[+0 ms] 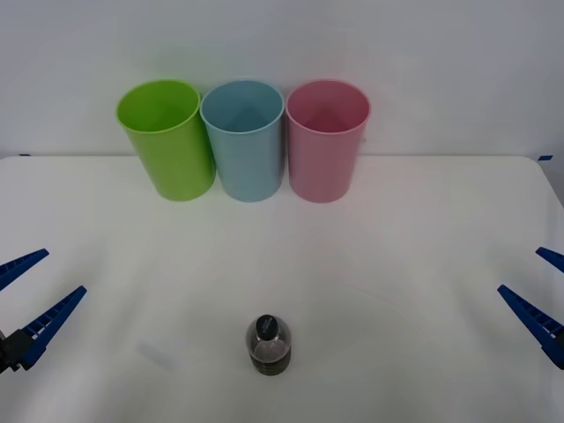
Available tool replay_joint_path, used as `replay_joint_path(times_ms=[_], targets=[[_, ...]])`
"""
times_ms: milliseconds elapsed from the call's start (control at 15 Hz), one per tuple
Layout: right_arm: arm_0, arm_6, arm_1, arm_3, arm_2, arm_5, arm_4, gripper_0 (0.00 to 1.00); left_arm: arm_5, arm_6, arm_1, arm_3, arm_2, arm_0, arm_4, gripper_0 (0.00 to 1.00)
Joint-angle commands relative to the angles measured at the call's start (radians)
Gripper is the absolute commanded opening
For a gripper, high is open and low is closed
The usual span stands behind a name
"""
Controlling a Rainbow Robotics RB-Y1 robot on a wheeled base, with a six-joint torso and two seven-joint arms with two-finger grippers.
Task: Grasp the object on the table and drop it into the matching bin: aluminum can to the light blue bin, PET bottle to the pink bin.
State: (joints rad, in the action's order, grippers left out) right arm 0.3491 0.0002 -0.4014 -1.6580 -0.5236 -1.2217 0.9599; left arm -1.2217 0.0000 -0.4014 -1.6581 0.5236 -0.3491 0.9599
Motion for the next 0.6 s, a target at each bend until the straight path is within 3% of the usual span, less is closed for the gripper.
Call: replay_joint_path(times_ms=[67,267,600], targets=[[0.000,0.000,0.000,0.000,0.000,0.000,0.000,1.00,0.000,0.000,0.000,0.000,0.000,0.000,0.000,1.00],[0.025,0.001,-0.011,0.018,0.004,0.008,0.017,1.00,0.000,0.000,0.000,0.000,0.000,0.000,0.000,1.00],[0.036,0.014,-0.089,0.021,0.080,-0.013,0.016,1.00,0.000,0.000,0.000,0.000,0.000,0.000,0.000,1.00]])
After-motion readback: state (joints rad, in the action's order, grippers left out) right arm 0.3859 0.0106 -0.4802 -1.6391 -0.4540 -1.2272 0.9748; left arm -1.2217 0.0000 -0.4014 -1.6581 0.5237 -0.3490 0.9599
